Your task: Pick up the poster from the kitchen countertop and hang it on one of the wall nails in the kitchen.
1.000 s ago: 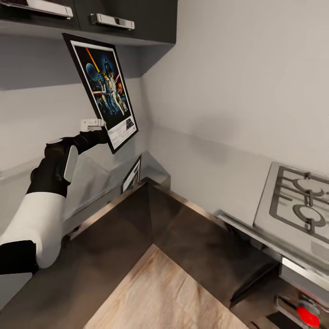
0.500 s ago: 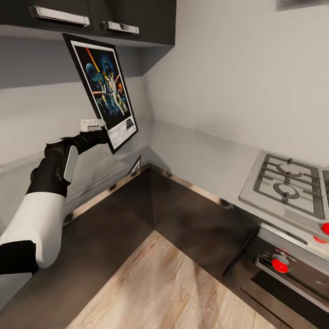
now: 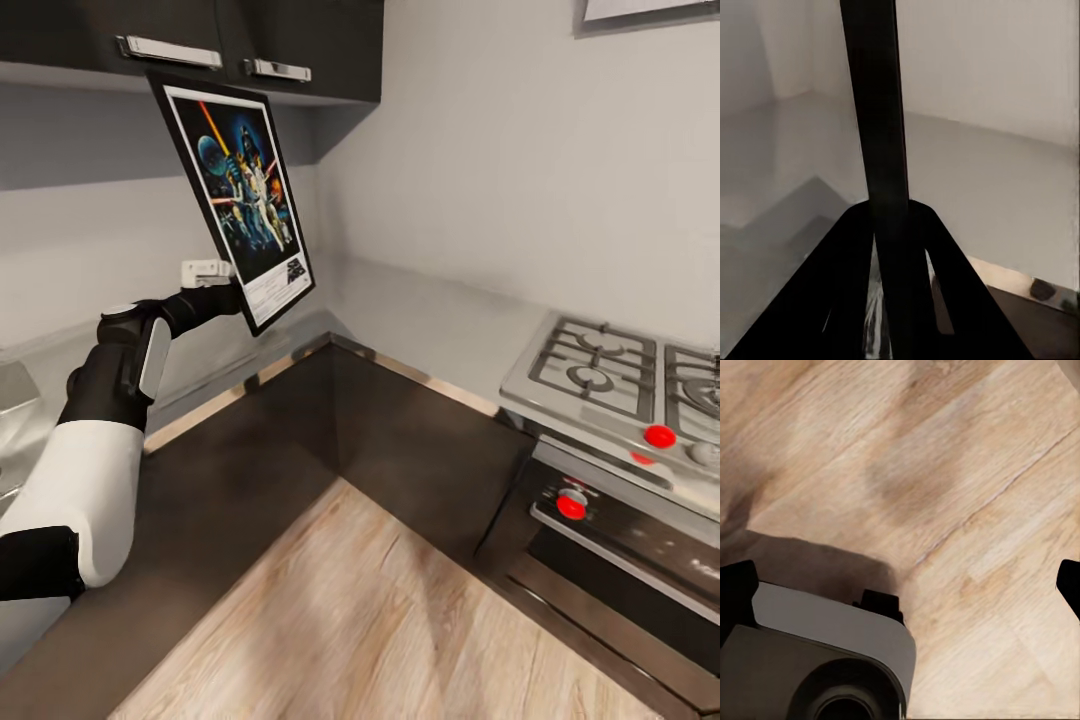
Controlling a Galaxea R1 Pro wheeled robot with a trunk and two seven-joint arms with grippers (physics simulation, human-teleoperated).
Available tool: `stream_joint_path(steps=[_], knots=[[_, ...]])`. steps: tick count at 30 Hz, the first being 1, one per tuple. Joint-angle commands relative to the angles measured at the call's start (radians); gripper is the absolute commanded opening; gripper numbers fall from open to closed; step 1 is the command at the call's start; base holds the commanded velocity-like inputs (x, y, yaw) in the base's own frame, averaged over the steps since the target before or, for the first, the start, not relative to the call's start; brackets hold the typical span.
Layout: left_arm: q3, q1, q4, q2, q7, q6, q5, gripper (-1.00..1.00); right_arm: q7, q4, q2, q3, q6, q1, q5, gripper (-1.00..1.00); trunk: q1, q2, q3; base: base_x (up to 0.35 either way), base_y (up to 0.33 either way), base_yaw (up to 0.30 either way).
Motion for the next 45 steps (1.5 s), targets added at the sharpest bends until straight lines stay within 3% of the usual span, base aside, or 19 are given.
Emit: stream_joint_path(steps=[1,8,11,14,19,21,24,28,31,37,41,45], knots=[[0.002,-0.001,-0.001,0.000,-0.010,0.008,0.004,-1.00,-0.007,0.001,0.000,0.001,-0.002,-0.001,0.009,1.00,-0.001,0.000,-0.001,-0.339,0.000,0.000],[0.002,-0.001,-0.003,0.000,-0.022,0.008,0.005,-1.00,-0.007,0.001,0.000,0.001,-0.002,-0.001,0.009,1.00,-0.001,0.000,-0.001,-0.339,0.000,0.000],[0.002,0.000,-0.012,0.000,-0.072,0.009,0.005,-1.00,-0.007,0.001,0.000,0.001,-0.002,-0.001,0.009,1.00,-0.001,0.000,-0.001,-0.339,0.000,0.000],[0.002,0.000,-0.017,0.000,-0.202,0.009,0.005,-1.00,-0.007,0.000,0.000,0.001,-0.002,-0.001,0.009,1.00,-0.001,0.000,-0.001,-0.339,0.000,0.000],[0.002,0.001,-0.017,0.001,-0.301,0.009,0.006,-1.00,-0.007,0.001,-0.001,0.000,-0.002,-0.001,0.009,1.00,-0.001,0.000,-0.001,-0.328,0.000,0.000],[0.002,0.001,-0.013,0.001,-0.384,0.010,0.006,-1.00,-0.007,0.000,-0.001,0.000,-0.002,-0.001,0.009,1.00,-0.001,0.000,-0.001,-0.163,0.000,0.000],[0.002,0.001,-0.010,0.002,-0.447,0.010,0.006,-1.00,-0.007,0.000,-0.001,0.000,-0.003,-0.001,0.008,1.00,-0.001,0.000,-0.001,-0.083,0.000,0.000],[0.003,0.002,-0.004,0.011,-0.620,0.018,0.005,-1.00,-0.007,-0.003,-0.002,-0.006,-0.006,-0.001,0.004,1.00,-0.001,0.000,-0.001,-0.175,0.000,0.000],[0.003,0.004,-0.001,0.015,-0.707,0.040,0.004,-1.00,-0.007,-0.003,-0.004,-0.008,-0.011,-0.001,0.002,1.00,-0.001,0.000,-0.001,-0.273,0.000,0.000],[0.003,0.041,0.003,0.020,-0.888,0.058,0.001,-1.00,-0.009,-0.004,-0.008,-0.009,-0.102,-0.001,0.000,1.00,-0.001,0.000,-0.001,-0.077,0.000,0.000],[0.003,0.056,0.002,0.022,-0.947,0.058,0.000,-1.00,-0.010,-0.003,-0.009,-0.010,-0.110,-0.001,0.000,1.00,-0.001,0.000,-0.001,-0.164,0.000,0.000],[0.003,0.062,-0.002,0.024,-0.963,0.059,0.001,-1.00,-0.010,-0.003,-0.009,-0.010,-0.112,-0.001,0.000,1.00,-0.001,0.000,-0.001,-0.293,0.000,0.000]])
